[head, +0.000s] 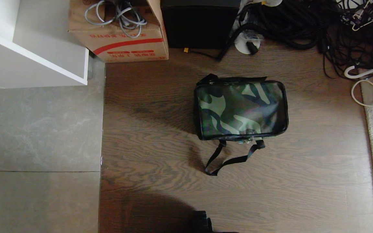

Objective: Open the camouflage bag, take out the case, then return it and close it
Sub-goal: Open the top of the storage box

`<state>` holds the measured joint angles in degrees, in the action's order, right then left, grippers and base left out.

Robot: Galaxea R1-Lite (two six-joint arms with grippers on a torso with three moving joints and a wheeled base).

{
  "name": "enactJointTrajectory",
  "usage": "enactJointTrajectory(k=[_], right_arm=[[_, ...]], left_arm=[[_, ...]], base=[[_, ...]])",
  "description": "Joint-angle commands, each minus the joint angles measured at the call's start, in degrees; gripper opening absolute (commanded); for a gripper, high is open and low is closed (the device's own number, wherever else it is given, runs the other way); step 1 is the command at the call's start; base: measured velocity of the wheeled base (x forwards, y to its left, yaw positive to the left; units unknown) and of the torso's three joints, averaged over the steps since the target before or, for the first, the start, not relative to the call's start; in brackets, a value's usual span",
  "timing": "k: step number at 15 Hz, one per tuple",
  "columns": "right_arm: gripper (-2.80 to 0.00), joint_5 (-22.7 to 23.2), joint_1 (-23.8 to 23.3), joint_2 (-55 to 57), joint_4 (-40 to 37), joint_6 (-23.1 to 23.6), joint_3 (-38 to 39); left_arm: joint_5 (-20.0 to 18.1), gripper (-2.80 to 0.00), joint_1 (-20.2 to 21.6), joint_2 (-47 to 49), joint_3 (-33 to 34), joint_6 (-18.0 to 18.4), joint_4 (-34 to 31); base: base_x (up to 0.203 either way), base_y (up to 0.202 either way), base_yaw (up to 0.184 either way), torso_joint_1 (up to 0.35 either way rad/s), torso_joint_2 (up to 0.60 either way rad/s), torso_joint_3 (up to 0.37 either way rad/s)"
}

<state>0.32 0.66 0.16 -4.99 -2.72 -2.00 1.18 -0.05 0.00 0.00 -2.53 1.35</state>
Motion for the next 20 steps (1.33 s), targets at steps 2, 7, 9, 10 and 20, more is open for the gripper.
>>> enactJointTrajectory(k=[2,7,9,10,20], right_arm=[[-2.80,0.03,0.04,-0.07,-0.02,-0.01,0.02],[-2.80,0.03,-0.02,-0.07,-0.02,-0.01,-0.02],[-2.80,0.03,-0.02,-0.07,-0.02,-0.01,0.01],[-2.80,0.03,0.04,-0.07,-0.02,-0.01,-0.02],[-2.80,0.03,0.04,-0.07,-0.02,-0.01,-0.02]], left_arm=[[0.05,-2.80,0.05,0.00,0.53,-0.02,-0.02],[0.05,-2.80,-0.03,0.00,0.53,-0.02,0.05],[0.05,-2.80,-0.04,0.00,0.53,0.07,0.05],[0.05,-2.80,-0.04,0.00,0.53,0.07,0.05],[0.05,-2.80,-0.04,0.00,0.53,0.07,0.05]], base=[[0.000,0.000,0.000,0.000,0.00,0.000],[0.000,0.000,0.000,0.000,0.00,0.000],[0.000,0.000,0.000,0.000,0.00,0.000],[-0.001,0.064,-0.017,0.004,0.00,0.000],[0.000,0.006,0.000,0.001,0.00,0.000]])
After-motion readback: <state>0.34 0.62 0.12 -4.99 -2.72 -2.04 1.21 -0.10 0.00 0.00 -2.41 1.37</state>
